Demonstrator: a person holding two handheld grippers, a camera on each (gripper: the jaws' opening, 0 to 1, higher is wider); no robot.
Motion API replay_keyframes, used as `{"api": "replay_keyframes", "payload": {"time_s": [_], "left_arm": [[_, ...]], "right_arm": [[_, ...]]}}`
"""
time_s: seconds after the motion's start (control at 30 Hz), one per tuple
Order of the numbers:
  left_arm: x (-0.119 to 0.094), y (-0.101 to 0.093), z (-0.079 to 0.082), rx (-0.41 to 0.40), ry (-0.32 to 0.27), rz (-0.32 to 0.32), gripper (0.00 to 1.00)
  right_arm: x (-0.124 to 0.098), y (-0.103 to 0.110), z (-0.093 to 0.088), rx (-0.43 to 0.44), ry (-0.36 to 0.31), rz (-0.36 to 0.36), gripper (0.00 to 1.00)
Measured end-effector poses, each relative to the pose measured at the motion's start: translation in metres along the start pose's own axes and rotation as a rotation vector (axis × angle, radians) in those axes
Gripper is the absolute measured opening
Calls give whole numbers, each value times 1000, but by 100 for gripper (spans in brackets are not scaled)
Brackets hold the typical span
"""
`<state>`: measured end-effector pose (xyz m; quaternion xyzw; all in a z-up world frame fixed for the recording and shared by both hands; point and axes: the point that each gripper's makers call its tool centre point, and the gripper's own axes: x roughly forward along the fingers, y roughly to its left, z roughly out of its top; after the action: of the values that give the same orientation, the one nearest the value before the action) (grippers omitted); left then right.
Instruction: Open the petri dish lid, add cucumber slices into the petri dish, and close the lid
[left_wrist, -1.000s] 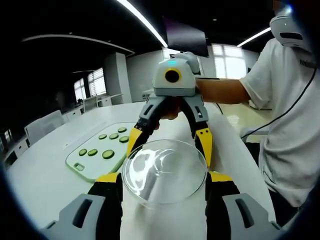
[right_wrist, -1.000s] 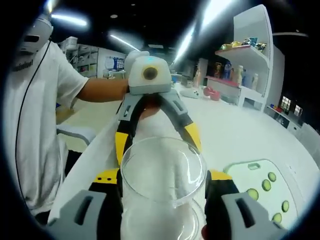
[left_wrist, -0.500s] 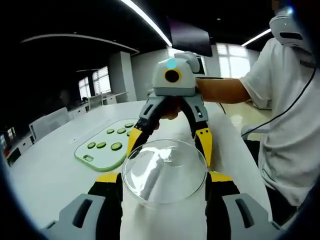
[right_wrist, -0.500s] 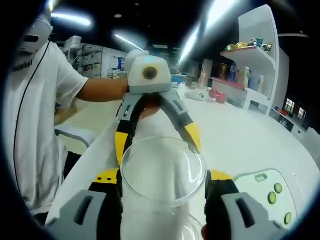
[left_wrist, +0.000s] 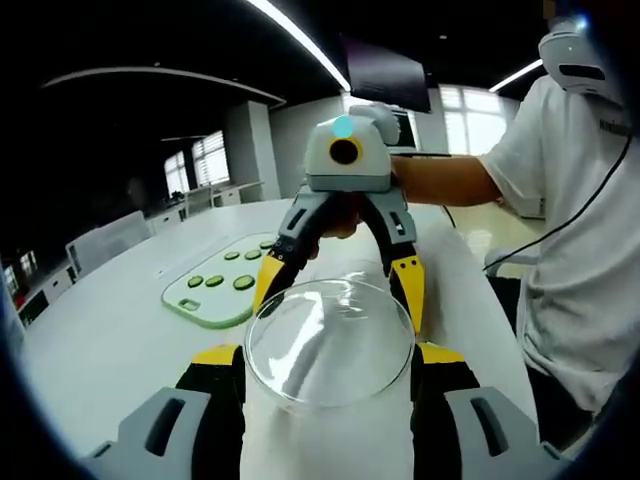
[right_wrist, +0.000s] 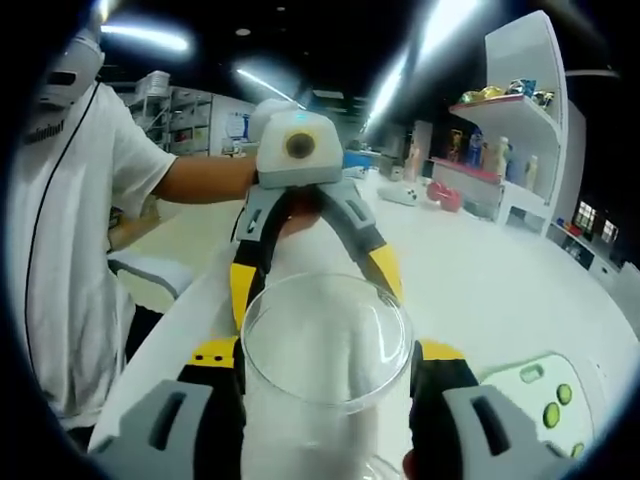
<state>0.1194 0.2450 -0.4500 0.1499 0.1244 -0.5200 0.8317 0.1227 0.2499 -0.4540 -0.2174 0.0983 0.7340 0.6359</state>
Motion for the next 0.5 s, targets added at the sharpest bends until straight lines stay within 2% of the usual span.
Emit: {"api": "replay_keyframes", "payload": {"time_s": [0.5], "left_arm": [[-3, 0, -9, -6, 12, 10, 66]], "right_arm": [[9, 0, -4, 0, 19, 13, 65]]}}
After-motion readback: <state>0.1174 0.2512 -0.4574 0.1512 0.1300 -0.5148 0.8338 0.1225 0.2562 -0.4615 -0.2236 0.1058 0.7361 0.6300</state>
